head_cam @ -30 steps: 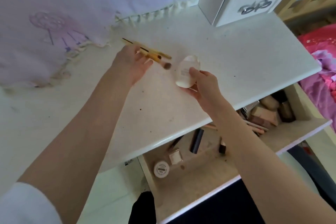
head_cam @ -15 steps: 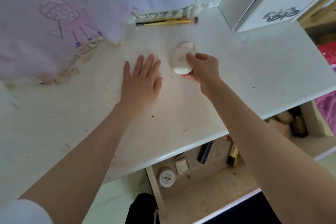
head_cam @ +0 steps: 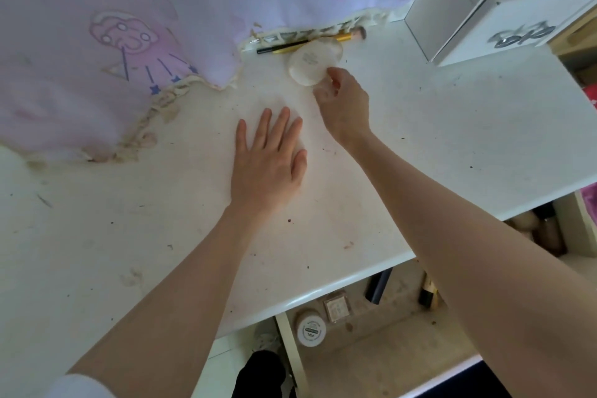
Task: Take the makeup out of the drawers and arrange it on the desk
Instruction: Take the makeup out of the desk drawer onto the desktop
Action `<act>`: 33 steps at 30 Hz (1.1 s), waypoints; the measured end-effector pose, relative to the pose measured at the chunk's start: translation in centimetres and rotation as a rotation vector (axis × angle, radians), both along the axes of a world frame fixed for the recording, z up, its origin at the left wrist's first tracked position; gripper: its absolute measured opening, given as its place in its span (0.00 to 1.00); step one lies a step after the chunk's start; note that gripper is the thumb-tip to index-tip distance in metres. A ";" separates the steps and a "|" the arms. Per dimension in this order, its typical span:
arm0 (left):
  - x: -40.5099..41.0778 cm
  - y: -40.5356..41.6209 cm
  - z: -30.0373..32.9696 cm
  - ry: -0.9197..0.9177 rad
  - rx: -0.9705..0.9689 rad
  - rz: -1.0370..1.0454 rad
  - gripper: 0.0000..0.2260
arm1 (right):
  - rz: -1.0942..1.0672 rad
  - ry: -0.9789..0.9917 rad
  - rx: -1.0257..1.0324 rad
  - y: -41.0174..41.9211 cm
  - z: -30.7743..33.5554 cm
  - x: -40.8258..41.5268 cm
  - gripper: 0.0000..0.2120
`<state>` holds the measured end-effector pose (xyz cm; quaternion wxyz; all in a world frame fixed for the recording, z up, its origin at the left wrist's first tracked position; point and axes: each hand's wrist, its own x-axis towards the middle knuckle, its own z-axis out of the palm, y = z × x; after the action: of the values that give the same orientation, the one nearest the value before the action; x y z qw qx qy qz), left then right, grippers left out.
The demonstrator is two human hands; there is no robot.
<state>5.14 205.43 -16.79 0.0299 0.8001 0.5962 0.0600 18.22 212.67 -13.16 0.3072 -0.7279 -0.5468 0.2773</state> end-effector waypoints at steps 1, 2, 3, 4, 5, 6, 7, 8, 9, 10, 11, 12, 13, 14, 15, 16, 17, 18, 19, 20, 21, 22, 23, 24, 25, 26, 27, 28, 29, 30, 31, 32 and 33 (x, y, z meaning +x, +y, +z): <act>0.0 0.1 0.0 -0.001 0.003 0.003 0.23 | 0.048 -0.045 -0.003 -0.2 -0.2 0.0 0.22; -0.1 0.1 0.0 -0.005 0.006 0.004 0.23 | 0.095 -0.094 -0.010 -0.4 -0.4 0.1 0.22; -0.1 0.1 0.1 -0.008 0.007 0.002 0.23 | 0.134 -0.145 -0.019 -0.8 -0.6 0.4 0.23; -0.2 0.2 0.1 -0.011 0.007 -0.001 0.23 | 0.170 -0.210 -0.032 -1.4 -0.8 0.8 0.24; -0.2 0.2 0.1 -0.012 0.007 -0.004 0.23 | 0.204 -0.301 -0.046 -2.3 -1.1 1.4 0.24; -0.2 0.2 0.0 -0.009 0.005 -0.006 0.23 | 0.236 -0.405 -0.058 -3.5 -1.4 2.1 0.24; -0.3 0.2 0.0 -0.003 0.002 -0.007 0.23 | 0.260 -0.496 -0.065 -4.9 -1.7 2.9 0.24; -0.3 0.2 0.0 0.003 -0.003 -0.009 0.23 | 0.272 -0.555 -0.068 -6.4 -2.0 3.7 0.24; -0.3 0.3 0.0 0.007 -0.009 -0.012 0.23 | 0.275 -0.589 -0.071 -7.9 -2.1 4.3 0.25; -0.3 0.2 0.0 0.006 -0.016 -0.016 0.23 | 0.277 -0.608 -0.075 -9.3 -2.2 4.8 0.25; -0.3 -0.2 0.1 0.001 -0.023 -0.023 0.23 | 0.281 -0.625 -0.080 -10.8 -2.3 5.1 0.26; -0.4 -0.9 0.1 -0.005 -0.028 -0.029 0.23 | 0.289 -0.645 -0.086 -12.3 -2.4 5.3 0.26; -0.4 -1.8 0.2 -0.008 -0.030 -0.034 0.23 | 0.304 -0.668 -0.091 -13.6 -2.4 5.3 0.26; -0.4 -3.2 0.3 -0.008 -0.036 -0.045 0.24 | 0.319 -0.690 -0.100 -15.1 -2.4 5.3 0.26; -0.2 -4.8 0.4 -0.003 -0.047 -0.061 0.24 | 0.333 -0.704 -0.111 -16.6 -2.4 5.3 0.27; 0.0 -6.7 0.5 0.001 -0.062 -0.078 0.25 | 0.343 -0.707 -0.120 -18.1 -2.3 5.3 0.28; 0.2 -8.6 0.5 -0.002 -0.073 -0.092 0.25 | 0.346 -0.696 -0.126 -19.6 -2.3 5.2 0.28; 0.4 -10.5 0.6 -0.010 -0.077 -0.104 0.24 | 0.345 -0.674 -0.123 -20.9 -2.2 5.2 0.28; 0.5 -12.3 0.7 -0.018 -0.075 -0.114 0.24 | 0.345 -0.644 -0.113 -22.1 -2.2 5.2 0.28; 0.8 -14.1 0.7 -0.023 -0.070 -0.123 0.23 | 0.349 -0.608 -0.093 -23.4 -2.2 5.2 0.27; 1.0 -15.7 0.8 -0.030 -0.064 -0.131 0.23 | 0.360 -0.568 -0.064 -24.6 -2.2 5.4 0.25; 1.2 -17.3 0.7 -0.050 -0.057 -0.137 0.22 | 0.372 -0.525 -0.038 -26.0 -2.3 5.7 0.24; 1.5 -18.8 0.7 -0.087 -0.054 -0.141 0.21 | 0.380 -0.483 -0.023 -27.4 -2.5 6.2 0.24; 1.8 -20.2 0.6 -0.139 -0.053 -0.148 0.20 | 0.379 -0.454 -0.029 -28.7 -2.8 6.7 0.22; 2.0 -21.5 0.4 -0.199 -0.050 -0.161 0.19 | 0.370 -0.448 -0.074 -29.9 -3.0 7.3 0.21; 2.0 -22.6 0.2 -0.259 -0.045 -0.179 0.19 | 0.366 -0.472 -0.167 -30.8 -3.2 7.8 0.19; 2.0 -23.6 -0.2 -0.308 -0.046 -0.201 0.19 | 0.375 -0.510 -0.291 -31.5 -3.5 8.2 0.18; 2.0 -24.5 -0.6 -0.340 -0.058 -0.225 0.19 | 0.387 -0.539 -0.409 -32.0 -4.0 8.6 0.18; 2.0 -25.1 -1.0 -0.355 -0.089 -0.246 0.19 | 0.390 -0.531 -0.507 -32.2 -4.5 8.8 0.18; 2.1 -25.4 -1.5 -0.352 -0.141 -0.256 0.19 | 0.367 -0.485 -0.578 -32.2 -4.8 8.8 0.17; 2.3 -25.5 -1.9 -0.328 -0.198 -0.252 0.19 | 0.320 -0.413 -0.615 -32.0 -5.0 8.7 0.17; 2.6 -25.3 -2.3 -0.285 -0.251 -0.233 0.20 | 0.259 -0.339 -0.634 -31.7 -5.3 8.6 0.17; 3.0 -24.9 -2.8 -0.227 -0.295 -0.204 0.20 | 0.190 -0.272 -0.647 -31.3 -5.6 8.4 0.17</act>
<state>8.16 180.54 -19.56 0.2197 0.8313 0.5072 0.0587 26.63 181.40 -18.74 -0.0416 -0.7635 -0.5319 0.3638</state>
